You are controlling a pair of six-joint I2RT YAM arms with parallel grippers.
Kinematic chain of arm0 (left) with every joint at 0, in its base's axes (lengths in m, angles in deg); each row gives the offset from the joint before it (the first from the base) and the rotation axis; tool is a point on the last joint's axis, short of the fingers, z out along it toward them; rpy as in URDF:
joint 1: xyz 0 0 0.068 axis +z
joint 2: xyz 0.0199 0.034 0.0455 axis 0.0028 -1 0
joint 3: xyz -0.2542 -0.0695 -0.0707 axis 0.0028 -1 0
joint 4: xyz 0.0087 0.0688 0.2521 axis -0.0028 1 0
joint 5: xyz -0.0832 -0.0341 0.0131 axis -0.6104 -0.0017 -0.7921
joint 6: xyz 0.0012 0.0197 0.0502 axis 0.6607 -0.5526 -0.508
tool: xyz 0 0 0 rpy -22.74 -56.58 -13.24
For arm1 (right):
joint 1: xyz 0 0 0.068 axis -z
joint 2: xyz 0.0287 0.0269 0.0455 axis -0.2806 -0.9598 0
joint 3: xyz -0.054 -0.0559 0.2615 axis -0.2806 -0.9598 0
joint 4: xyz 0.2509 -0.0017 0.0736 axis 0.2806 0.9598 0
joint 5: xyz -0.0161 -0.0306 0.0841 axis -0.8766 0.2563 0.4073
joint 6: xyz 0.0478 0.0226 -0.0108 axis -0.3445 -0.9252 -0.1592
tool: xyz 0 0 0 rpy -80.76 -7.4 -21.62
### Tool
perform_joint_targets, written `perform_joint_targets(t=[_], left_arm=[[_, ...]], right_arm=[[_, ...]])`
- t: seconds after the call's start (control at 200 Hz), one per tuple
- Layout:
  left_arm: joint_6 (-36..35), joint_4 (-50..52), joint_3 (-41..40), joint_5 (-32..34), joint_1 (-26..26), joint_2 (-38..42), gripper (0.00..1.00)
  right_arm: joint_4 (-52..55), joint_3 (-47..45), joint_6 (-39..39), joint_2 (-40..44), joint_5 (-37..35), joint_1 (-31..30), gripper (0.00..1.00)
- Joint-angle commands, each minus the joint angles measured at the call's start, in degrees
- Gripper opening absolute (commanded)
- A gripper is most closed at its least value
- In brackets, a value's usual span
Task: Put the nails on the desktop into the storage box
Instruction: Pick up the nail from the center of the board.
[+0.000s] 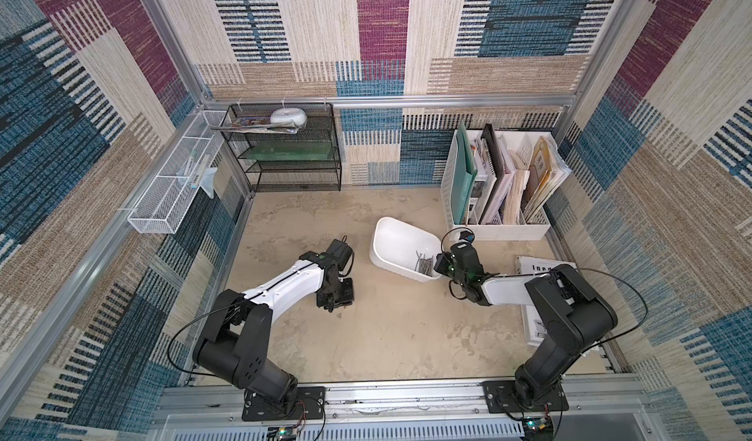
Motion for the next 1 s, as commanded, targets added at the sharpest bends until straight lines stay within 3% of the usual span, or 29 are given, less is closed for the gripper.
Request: perform_joint_targets(t=[0.0,0.245,0.376,0.571,0.711,0.836,0.997], left_arm=[[-0.3,-2.3,0.4,0.7,0.4,-2.5,0.38],[-2.3,-3.6,1.6,1.9,2.4,-11.2,0.29],[-2.9,-4.0,1.4,1.4,2.6,-13.0,0.00],[-3.0,-2.5,-0.3,-0.8,2.0,-9.4,0.00],[-3.0,3.4,1.7,-1.7,-0.6,1.5,0.00],[-2.7,9.7,9.5,-3.0,-3.7,10.2,0.00],[-2.3,15.3,22.7,-3.2,-6.8,13.1,0.00]], right_arm=[[4.9,-0.4,0.9,-0.7,0.5,-0.1,0.00],[5.0,-0.3,1.6,-0.7,0.2,-0.1,0.00],[5.0,-0.4,1.7,-0.5,0.3,-0.1,0.00],[4.7,-0.8,1.5,-0.4,0.4,-0.1,0.00],[3.2,-2.1,0.7,0.1,-0.4,-0.3,0.00],[0.7,-3.7,0.5,1.1,-2.7,-1.1,0.00],[-1.6,-5.1,1.3,2.9,-7.7,-3.2,0.00]])
